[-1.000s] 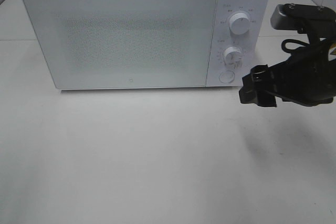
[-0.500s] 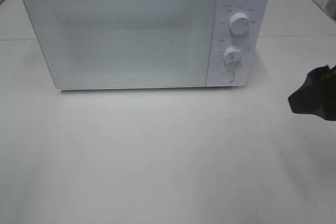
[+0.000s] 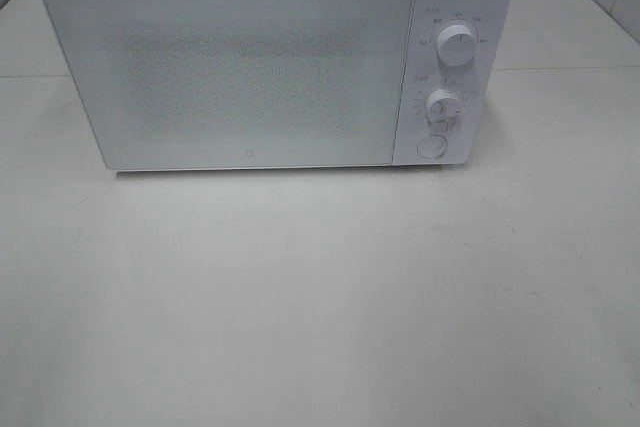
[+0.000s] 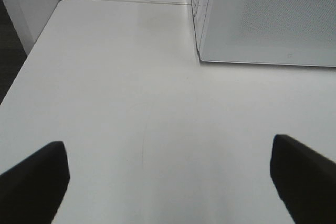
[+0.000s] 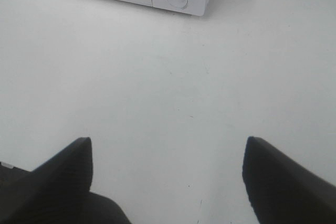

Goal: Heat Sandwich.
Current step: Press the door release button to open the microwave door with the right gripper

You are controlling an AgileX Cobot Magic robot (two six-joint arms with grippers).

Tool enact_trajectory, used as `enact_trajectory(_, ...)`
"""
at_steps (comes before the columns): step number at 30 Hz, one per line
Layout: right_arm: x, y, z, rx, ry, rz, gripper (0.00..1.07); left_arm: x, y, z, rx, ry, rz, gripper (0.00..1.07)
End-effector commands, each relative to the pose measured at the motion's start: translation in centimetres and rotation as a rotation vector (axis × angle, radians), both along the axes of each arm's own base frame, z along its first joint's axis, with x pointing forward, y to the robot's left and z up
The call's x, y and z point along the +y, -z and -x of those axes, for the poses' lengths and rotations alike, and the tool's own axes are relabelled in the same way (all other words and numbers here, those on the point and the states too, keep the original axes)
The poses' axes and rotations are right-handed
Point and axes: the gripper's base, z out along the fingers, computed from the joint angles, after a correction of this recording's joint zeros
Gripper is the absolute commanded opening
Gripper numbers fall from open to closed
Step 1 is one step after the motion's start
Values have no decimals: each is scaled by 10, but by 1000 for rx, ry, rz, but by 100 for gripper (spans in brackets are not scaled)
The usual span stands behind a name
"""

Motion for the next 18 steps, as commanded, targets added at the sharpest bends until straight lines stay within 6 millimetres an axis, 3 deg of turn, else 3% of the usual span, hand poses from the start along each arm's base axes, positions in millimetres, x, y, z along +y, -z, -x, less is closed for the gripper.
enact_trajectory(1,-11,6,18,-63,57,-4,76,-1,1,4,-27,6,11,98)
enact_trajectory(7,-18,22,40,-129,139,-38,76,-1,1,4,-27,6,11,98)
enact_trajectory(13,-16,20,57,-228,128,-47,76,-1,1,4,-27,5,10,98)
enact_trajectory(18,-15,26,66,-207,124,-44,76,-1,1,4,-27,5,10,98)
